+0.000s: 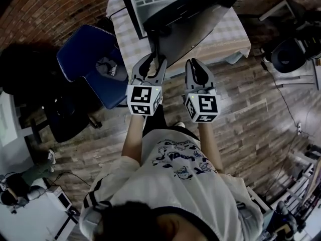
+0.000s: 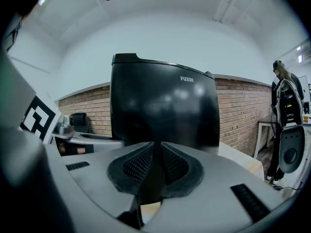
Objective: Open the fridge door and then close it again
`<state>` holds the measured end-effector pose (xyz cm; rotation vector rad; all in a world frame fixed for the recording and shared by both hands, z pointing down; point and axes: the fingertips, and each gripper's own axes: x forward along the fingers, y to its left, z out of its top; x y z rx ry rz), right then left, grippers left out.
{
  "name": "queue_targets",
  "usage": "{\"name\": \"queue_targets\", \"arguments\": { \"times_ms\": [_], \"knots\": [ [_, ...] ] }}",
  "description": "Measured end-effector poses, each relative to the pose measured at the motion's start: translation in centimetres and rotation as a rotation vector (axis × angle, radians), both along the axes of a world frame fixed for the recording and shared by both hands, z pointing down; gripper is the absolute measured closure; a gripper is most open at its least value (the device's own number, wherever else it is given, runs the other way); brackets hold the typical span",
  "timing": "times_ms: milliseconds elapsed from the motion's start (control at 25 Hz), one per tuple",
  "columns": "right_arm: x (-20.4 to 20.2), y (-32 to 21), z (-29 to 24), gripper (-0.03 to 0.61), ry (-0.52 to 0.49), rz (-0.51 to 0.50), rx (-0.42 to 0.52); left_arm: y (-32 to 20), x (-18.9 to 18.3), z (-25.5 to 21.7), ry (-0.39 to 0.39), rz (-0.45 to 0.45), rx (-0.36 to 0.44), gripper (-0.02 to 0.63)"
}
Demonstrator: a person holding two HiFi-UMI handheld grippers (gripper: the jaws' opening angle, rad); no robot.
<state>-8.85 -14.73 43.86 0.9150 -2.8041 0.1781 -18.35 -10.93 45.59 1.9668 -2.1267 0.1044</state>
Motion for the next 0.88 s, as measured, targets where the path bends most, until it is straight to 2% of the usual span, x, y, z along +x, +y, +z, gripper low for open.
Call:
{"name": "queue_targets", "arguments": {
  "times_ms": [200,360,600,880],
  "knots": [
    [1.9,2.5,-0.9,0.535,-0.019,-0.081,-0.017,1.1,3.5,0.0,0.002,0.009,0.003,0.454],
    [3.4,4.3,-1.0,0.535,0.010,-0.143,-0.008,1.8,6.2,0.0,0.007,0.018,0.001,0.462],
    [7.0,5.6,-1.7,0.535,0.016,-0.159,0.020,2.3,10.6,-0.1,0.007,0.043,0.008,0.469],
    [10.5,6.1,-2.4,0.534,-0.018,-0.166,-0.003,2.5,15.4,-0.3,-0.008,0.107,0.008,0.472]
  ]
}}
